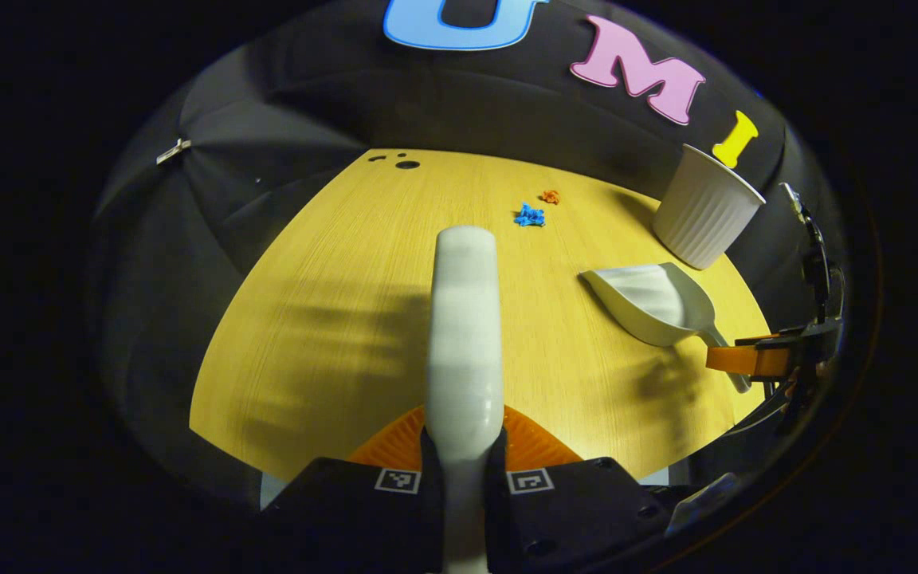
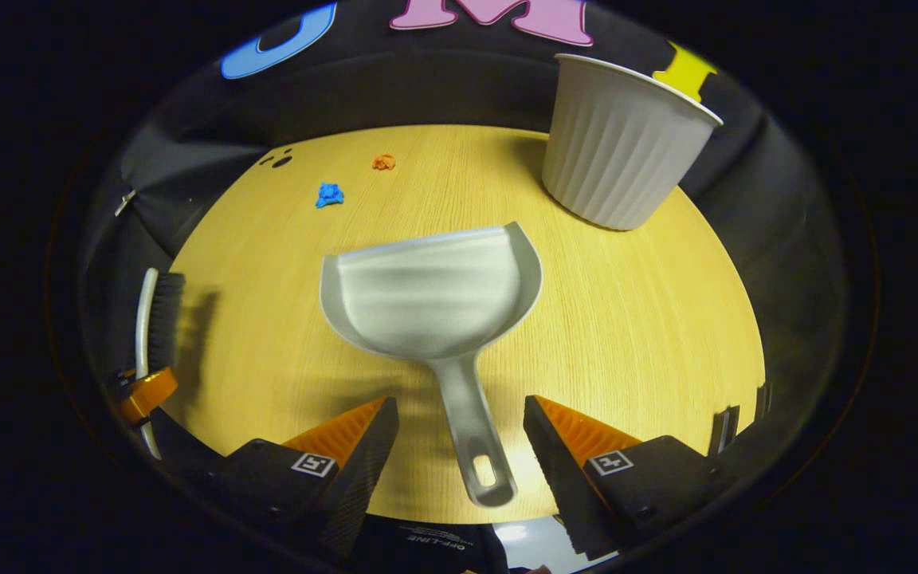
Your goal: Pick up the small broom and dustpan from the desktop, sweep the trash into the dustpan with the broom, and then empty the trash into the garbage bin.
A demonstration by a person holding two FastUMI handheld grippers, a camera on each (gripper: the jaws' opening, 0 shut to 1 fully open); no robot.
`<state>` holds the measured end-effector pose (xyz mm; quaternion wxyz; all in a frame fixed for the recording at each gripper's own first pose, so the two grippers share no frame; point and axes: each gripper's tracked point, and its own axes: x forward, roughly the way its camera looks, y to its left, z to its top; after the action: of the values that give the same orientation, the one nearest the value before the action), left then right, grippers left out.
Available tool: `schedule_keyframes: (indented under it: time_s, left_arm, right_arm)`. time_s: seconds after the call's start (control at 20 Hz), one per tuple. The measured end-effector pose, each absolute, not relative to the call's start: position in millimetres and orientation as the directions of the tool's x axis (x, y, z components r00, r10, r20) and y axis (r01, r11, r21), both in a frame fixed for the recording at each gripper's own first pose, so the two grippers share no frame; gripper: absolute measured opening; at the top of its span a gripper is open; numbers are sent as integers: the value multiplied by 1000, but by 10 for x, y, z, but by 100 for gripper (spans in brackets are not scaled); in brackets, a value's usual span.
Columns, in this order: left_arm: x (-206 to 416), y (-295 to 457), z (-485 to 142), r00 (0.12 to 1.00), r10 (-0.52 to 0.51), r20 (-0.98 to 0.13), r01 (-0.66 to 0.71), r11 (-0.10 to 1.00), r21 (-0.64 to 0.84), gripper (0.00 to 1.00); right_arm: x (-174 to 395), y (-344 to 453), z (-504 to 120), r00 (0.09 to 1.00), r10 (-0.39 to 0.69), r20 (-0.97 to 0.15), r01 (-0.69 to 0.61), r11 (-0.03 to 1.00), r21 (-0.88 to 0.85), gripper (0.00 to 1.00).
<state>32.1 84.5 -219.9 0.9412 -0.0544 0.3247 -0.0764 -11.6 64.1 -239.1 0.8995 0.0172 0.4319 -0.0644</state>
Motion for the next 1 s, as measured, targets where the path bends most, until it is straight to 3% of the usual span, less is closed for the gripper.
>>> schedule_keyframes:
  time_s: [0.35, 0.4, 0.55, 0.6, 0.75, 1.0]
  left_arm:
    - [462, 891, -2172, 766, -116, -632, 28, 989, -148, 25]
    - [511, 877, -2148, 764, -107, -636, 21, 990, -142, 25]
    - [665, 793, -2093, 761, -92, -642, 9, 991, -132, 25]
    - [717, 761, -2076, 759, -89, -645, 6, 992, -129, 25]
    - [839, 674, -2061, 745, -89, -661, 4, 992, -129, 25]
    - [1173, 674, -2018, 732, -68, -678, 44, 998, -53, 25]
  right_arm:
    - [118, 654, -2791, 535, -65, -842, 67, 997, -34, 96]
    - [136, 654, -2831, 526, -57, -848, 61, 998, -30, 93]
    - [210, 694, -2856, 527, -21, -849, 68, 998, 18, 71]
    - [241, 669, -2848, 534, -21, -845, 65, 998, 16, 69]
    - [282, 656, -2841, 543, -2, -840, 40, 999, 24, 45]
    - [258, 669, -2852, 523, 38, -852, -33, 999, 24, 37]
